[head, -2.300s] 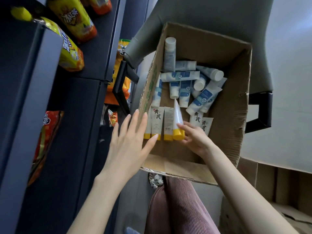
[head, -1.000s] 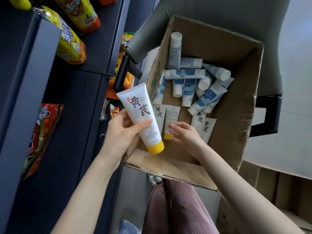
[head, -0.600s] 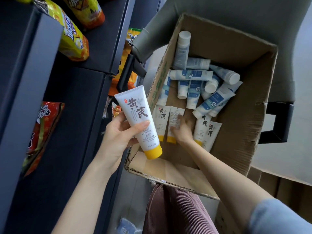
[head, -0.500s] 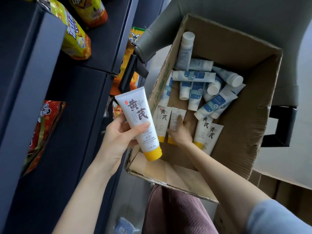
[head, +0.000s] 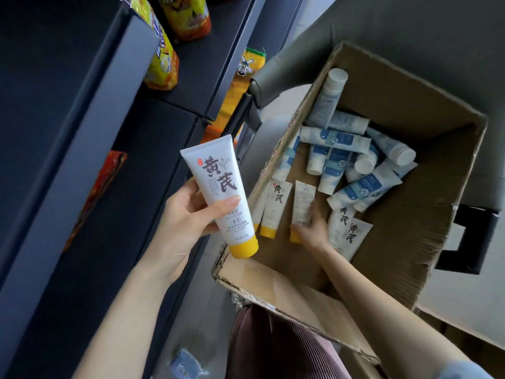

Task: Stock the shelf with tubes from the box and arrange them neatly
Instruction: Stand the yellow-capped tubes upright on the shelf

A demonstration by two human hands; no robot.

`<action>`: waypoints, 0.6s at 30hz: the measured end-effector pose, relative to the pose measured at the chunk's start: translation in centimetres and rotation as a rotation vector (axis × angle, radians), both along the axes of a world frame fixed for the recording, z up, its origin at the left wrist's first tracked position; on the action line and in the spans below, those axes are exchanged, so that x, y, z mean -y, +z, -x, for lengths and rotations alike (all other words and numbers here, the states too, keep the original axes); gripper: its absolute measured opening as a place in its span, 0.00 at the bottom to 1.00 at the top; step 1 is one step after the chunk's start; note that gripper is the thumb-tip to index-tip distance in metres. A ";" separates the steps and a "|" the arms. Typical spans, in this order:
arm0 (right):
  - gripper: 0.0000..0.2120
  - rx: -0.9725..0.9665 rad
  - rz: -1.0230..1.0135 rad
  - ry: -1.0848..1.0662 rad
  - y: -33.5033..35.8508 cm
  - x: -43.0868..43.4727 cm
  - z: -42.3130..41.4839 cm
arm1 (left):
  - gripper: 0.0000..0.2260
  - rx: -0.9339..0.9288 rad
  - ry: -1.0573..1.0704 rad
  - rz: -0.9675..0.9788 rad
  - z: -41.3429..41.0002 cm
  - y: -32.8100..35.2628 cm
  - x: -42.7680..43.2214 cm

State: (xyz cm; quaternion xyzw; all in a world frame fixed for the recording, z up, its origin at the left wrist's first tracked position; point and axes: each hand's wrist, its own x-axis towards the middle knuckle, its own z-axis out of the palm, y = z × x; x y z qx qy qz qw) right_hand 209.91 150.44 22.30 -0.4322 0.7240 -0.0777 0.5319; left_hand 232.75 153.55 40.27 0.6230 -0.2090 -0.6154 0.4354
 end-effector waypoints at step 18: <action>0.27 1.126 -0.330 -0.156 17.0 -1.8 -4.0 | 0.21 0.241 0.115 0.109 -2.9 9.6 -10.2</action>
